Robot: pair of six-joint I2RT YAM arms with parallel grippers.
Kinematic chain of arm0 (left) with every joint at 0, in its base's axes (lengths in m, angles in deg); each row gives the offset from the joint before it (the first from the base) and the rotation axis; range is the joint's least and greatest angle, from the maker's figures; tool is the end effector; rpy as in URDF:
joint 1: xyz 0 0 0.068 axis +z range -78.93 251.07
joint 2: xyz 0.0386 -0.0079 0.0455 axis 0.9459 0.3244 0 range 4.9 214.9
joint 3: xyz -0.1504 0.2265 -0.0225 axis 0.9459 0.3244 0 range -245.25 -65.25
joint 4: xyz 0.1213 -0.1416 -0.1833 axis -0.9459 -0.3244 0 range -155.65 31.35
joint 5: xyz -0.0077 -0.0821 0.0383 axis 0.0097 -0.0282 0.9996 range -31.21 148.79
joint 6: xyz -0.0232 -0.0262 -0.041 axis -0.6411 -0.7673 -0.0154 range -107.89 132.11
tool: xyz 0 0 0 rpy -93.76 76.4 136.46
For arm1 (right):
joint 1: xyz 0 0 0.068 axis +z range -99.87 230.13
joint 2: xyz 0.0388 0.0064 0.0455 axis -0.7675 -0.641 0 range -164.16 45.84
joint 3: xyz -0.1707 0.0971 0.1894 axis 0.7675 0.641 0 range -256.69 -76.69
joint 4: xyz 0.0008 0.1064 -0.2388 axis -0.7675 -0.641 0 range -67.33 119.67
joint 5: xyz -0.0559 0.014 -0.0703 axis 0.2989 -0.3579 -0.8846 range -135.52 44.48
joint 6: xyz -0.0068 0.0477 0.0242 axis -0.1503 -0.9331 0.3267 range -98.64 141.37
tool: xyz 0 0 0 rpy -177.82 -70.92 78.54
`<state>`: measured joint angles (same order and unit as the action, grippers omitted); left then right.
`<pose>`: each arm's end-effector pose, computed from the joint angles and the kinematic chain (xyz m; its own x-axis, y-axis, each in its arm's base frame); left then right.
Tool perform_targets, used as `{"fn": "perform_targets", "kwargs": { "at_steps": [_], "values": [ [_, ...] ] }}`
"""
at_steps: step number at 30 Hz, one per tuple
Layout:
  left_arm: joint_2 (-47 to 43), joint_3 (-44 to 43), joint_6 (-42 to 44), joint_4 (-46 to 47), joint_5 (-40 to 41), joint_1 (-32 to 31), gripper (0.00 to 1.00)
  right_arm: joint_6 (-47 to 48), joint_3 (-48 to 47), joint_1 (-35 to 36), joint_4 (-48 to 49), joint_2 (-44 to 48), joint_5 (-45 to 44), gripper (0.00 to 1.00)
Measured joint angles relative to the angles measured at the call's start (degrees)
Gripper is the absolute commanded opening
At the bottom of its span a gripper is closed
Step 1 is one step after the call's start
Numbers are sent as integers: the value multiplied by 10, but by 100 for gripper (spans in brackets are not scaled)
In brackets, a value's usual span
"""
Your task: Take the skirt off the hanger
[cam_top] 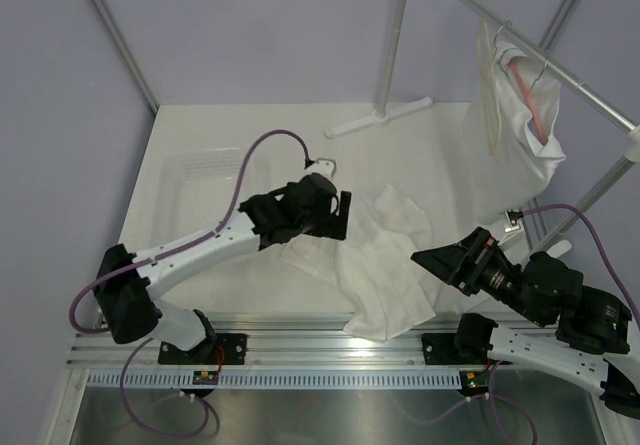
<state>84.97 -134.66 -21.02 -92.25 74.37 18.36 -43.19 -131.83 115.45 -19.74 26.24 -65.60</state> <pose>0.1918 -0.2360 0.3116 -0.7094 0.0625 -0.7021 0.3132 0.9203 -0.2345 0.0278 0.0312 0.3675 -0.6880 0.5340 -0.4914 -0.2164 0.4954 0.8413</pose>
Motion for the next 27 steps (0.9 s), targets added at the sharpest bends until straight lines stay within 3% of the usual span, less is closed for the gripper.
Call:
{"fn": "perform_targets", "kwargs": {
  "at_steps": [8,22,23,24,25,26,27],
  "values": [
    [160,-66,-49,-42,38,-101,99,-10,9,0,-5,32,-2,100],
    [322,-67,-99,4,29,-103,99,-19,31,0,-15,74,-4,99],
    [323,-71,-100,10,26,-103,94,-19,34,0,-14,74,-4,99],
    [326,-72,-100,15,24,-103,64,-19,37,0,-14,74,-4,100],
    [330,-74,-102,16,26,-103,42,-20,38,0,-14,74,-3,100],
    [330,-74,-103,21,26,-102,8,-19,39,0,-14,74,-4,100],
    [331,-74,-106,26,26,-101,0,-19,40,0,-14,75,-3,99]
  ]
}}
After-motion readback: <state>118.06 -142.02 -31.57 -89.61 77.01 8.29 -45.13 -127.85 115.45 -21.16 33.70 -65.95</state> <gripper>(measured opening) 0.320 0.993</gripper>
